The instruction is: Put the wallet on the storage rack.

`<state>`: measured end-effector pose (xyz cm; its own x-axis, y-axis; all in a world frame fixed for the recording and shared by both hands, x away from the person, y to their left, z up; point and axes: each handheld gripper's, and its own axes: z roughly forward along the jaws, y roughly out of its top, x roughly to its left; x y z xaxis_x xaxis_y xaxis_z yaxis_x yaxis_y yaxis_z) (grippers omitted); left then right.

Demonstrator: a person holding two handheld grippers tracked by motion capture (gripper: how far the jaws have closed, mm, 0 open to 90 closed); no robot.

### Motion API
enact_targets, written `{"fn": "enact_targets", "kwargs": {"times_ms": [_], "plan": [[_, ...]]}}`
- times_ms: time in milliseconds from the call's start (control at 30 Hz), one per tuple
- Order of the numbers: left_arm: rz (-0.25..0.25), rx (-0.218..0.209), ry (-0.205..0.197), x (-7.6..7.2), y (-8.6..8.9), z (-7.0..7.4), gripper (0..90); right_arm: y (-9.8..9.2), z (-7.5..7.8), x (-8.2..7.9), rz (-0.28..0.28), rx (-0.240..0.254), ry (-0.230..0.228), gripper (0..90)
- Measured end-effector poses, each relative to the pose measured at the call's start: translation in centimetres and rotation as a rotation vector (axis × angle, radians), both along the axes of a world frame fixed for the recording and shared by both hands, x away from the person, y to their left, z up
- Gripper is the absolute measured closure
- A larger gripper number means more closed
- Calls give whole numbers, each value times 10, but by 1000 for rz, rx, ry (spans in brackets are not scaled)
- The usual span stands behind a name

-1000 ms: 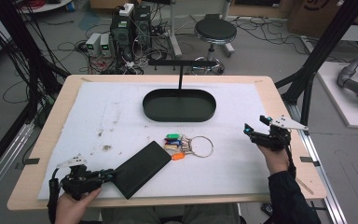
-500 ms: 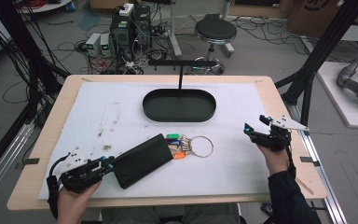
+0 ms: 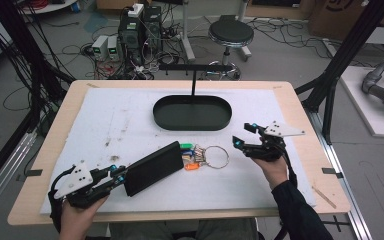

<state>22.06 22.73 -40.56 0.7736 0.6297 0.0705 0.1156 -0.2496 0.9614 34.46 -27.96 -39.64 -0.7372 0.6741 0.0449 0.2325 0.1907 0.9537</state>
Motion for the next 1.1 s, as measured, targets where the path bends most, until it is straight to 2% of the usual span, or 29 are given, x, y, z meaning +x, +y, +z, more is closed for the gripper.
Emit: {"fn": "enact_targets", "kwargs": {"times_ms": [33, 67, 100, 133, 200, 233, 267, 433, 533, 567, 600, 667, 700, 733, 800, 833, 867, 900, 967, 1100], "plan": [[0, 0, 0, 0, 0, 0, 806, 0, 0, 0, 0, 0, 0, 274], [-12, 1, -4, -1, 0, 1, 805, 15, 0, 3, 78, -2, 10, 274], [-12, 1, -4, -1, 0, 1, 806, 15, 0, 3, 78, -2, 10, 274], [-14, 1, -3, -1, 0, 0, 805, 26, -1, 4, 122, -14, 9, 274], [-21, -2, -2, -1, 0, 0, 805, 40, -1, 7, 161, -24, 11, 274], [-21, -2, -2, -1, 0, 0, 805, 40, -1, 7, 161, -24, 11, 274], [-25, -4, -3, -1, 0, 0, 805, 53, -3, 10, 204, -28, 6, 275], [-38, -9, 0, -1, 2, -1, 805, 85, -11, 19, 315, -68, 43, 281], [-40, -11, 2, -1, 2, -1, 805, 104, -16, 24, 378, -85, 66, 326], [-40, -11, 2, -1, 2, -1, 805, 104, -16, 24, 378, -85, 66, 326], [-40, -11, 3, 0, 2, -1, 805, 117, -20, 27, 415, -97, 78, 341], [-42, -15, 5, 0, 3, -2, 804, 129, -23, 30, 457, -115, 99, 373], [-42, -15, 5, 0, 3, -2, 804, 129, -23, 30, 457, -115, 99, 373], [-43, -16, 8, 0, 3, -2, 804, 140, -26, 32, 481, -139, 119, 391], [-43, -17, 9, 0, 3, -2, 804, 149, -28, 34, 513, -140, 142, 473], [-43, -17, 9, 0, 3, -2, 804, 149, -28, 34, 513, -140, 142, 473], [-38, -18, 8, -1, 4, -2, 804, 155, -28, 32, 532, -162, 126, 540], [-38, -18, 8, -1, 4, -2, 804, 155, -28, 32, 532, -162, 126, 540], [-32, -24, 3, -1, 7, -1, 804, 154, -24, 31, 528, -167, 111, 635], [-27, -46, -16, -1, 9, 3, 804, 146, -12, 24, 523, -163, 83, 701]]}}
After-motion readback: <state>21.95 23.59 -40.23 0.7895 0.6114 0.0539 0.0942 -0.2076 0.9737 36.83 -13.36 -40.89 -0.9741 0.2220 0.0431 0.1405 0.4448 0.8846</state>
